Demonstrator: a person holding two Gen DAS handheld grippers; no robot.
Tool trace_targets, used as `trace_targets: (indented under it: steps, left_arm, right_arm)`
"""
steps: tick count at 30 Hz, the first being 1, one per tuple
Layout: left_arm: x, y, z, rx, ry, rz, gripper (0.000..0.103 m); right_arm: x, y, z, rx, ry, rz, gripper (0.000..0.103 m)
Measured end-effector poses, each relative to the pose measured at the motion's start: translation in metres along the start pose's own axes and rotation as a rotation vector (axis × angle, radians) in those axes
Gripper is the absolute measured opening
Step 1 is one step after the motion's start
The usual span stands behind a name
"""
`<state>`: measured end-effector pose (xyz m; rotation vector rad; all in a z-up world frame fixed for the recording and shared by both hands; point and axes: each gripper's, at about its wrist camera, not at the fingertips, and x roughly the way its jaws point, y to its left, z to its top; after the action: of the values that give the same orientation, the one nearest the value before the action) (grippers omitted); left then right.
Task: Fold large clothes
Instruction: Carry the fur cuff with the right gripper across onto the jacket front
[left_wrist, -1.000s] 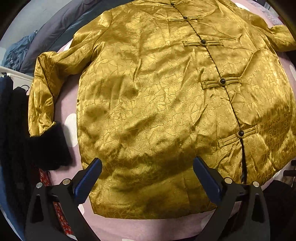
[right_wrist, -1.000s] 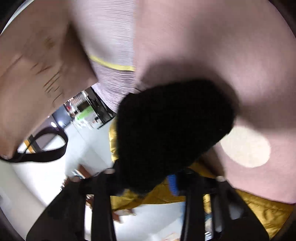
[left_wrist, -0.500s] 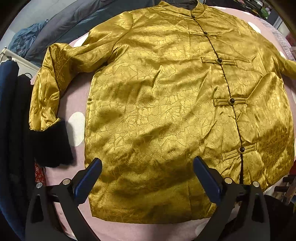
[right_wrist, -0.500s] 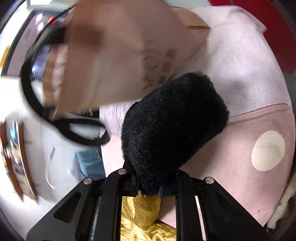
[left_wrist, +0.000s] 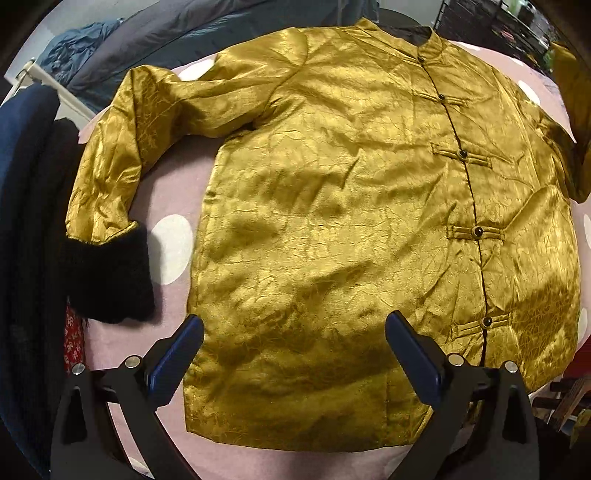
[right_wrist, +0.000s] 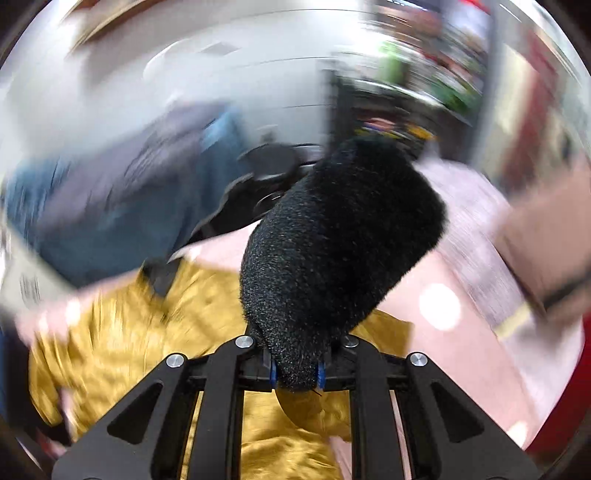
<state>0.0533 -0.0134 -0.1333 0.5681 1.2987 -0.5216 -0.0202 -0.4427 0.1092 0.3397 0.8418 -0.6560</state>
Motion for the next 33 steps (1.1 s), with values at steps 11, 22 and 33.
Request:
trace_targets:
  steps: [11, 22, 33]
  left_arm:
    - [0.008, 0.039, -0.023, -0.154, 0.043, 0.024, 0.097]
    - [0.019, 0.040, -0.007, -0.144, 0.057, 0.040, 0.097]
    - [0.018, 0.023, 0.036, -0.074, 0.017, 0.009, 0.097]
  right_arm:
    - [0.019, 0.245, -0.101, -0.548, 0.105, 0.100, 0.015]
    - [0.048, 0.284, -0.145, -0.550, 0.217, 0.167, 0.063]
    - [0.026, 0.204, -0.146, -0.273, 0.289, 0.318, 0.077]
